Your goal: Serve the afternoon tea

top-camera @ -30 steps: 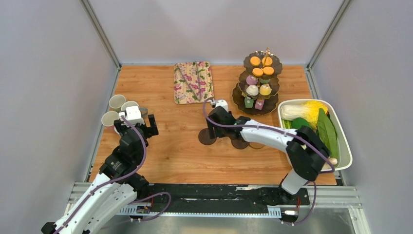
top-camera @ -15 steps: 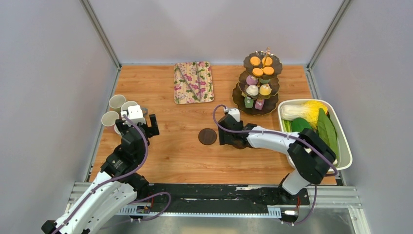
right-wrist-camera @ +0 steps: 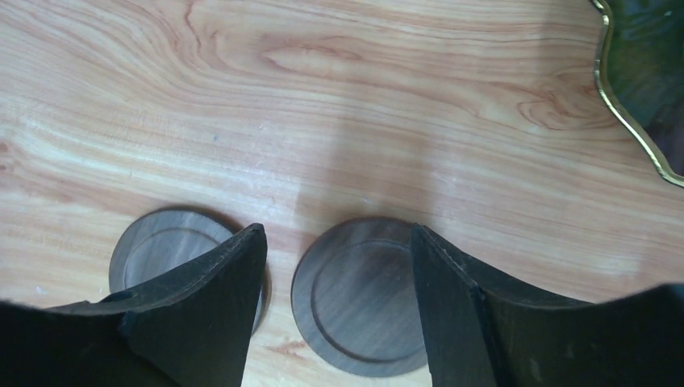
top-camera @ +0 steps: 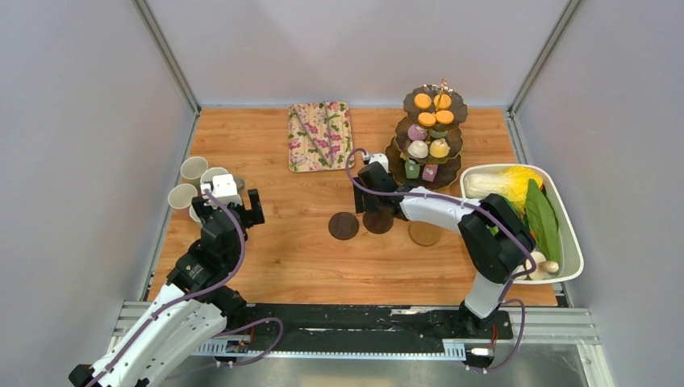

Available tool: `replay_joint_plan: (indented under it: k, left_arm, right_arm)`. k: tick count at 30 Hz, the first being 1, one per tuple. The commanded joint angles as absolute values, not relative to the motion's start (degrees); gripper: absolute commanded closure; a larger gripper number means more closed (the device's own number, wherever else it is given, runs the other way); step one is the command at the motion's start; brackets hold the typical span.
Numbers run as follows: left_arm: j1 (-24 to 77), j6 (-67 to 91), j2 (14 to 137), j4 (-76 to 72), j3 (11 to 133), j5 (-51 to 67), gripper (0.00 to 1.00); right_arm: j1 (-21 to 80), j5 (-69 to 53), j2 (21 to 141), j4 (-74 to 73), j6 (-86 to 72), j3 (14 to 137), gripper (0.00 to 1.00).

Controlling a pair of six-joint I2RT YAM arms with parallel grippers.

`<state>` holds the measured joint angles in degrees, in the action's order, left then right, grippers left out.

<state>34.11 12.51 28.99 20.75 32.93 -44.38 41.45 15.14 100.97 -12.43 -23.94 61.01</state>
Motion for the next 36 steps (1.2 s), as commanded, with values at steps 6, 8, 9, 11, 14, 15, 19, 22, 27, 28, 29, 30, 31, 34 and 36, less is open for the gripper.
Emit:
replay_joint_plan:
  k: [6, 8, 9, 11, 14, 15, 19, 22, 27, 28, 29, 30, 31, 34, 36]
  left_arm:
    - [34.3, 19.5, 32.4, 23.4, 36.1, -36.9, 0.01]
    - [34.3, 22.2, 35.6, 25.1, 37.8, -32.0, 0.01]
    - [34.3, 23.0, 36.8, 25.5, 38.8, -29.4, 0.02]
    - [34.3, 25.2, 39.9, 26.1, 39.8, -25.6, 0.02]
    - [34.4, 27.5, 43.6, 25.7, 40.0, -22.5, 0.02]
    - [34.4, 27.8, 44.2, 25.8, 39.9, -21.6, 0.02]
    - [34.4, 29.1, 48.6, 26.0, 39.9, -18.2, 0.02]
    - [34.4, 29.8, 50.1, 26.0, 39.7, -16.7, 0.02]
    - [34.5, 30.5, 50.5, 26.6, 40.0, -16.2, 0.02]
    - [34.5, 30.5, 50.3, 27.0, 40.3, -16.5, 0.02]
    - [34.5, 30.6, 50.0, 27.2, 40.4, -16.8, 0.02]
    - [34.5, 30.6, 49.8, 27.9, 40.9, -17.4, 0.02]
    - [34.5, 30.6, 49.5, 28.3, 41.2, -17.7, 0.02]
    - [34.5, 31.0, 48.2, 30.1, 42.7, -19.9, 0.01]
    - [34.5, 31.3, 47.1, 31.1, 43.4, -21.2, 0.01]
  right_arm:
    - [41.2, 17.9, 88.3, -17.8, -22.9, 53.6, 0.32]
    - [40.7, 16.5, 87.0, -18.0, -22.7, 52.0, 0.31]
    - [40.5, 15.8, 86.7, -18.3, -22.4, 51.6, 0.30]
    - [40.5, 14.3, 86.5, -18.9, -22.2, 51.2, 0.27]
    - [40.6, 12.0, 86.7, -19.2, -22.4, 50.6, 0.22]
    - [40.6, 11.8, 87.0, -19.3, -22.4, 50.5, 0.21]
    - [40.8, 10.8, 88.7, -19.2, -22.0, 51.0, 0.14]
    - [41.5, 10.9, 90.6, -19.3, -21.1, 51.9, 0.10]
    - [41.8, 10.0, 94.6, -19.2, -20.8, 53.1, 0.06]
    - [42.0, 10.2, 95.4, -19.2, -20.5, 53.5, 0.06]
    - [42.3, 10.6, 96.3, -19.2, -20.2, 54.0, 0.05]
    - [42.4, 11.1, 97.4, -19.2, -20.0, 54.4, 0.05]
    - [42.4, 11.6, 98.1, -19.2, -20.0, 55.0, 0.05]
    - [42.3, 14.0, 100.3, -19.3, -20.0, 56.5, 0.07]
    - [41.9, 14.3, 101.7, -19.2, -20.0, 57.8, 0.08]
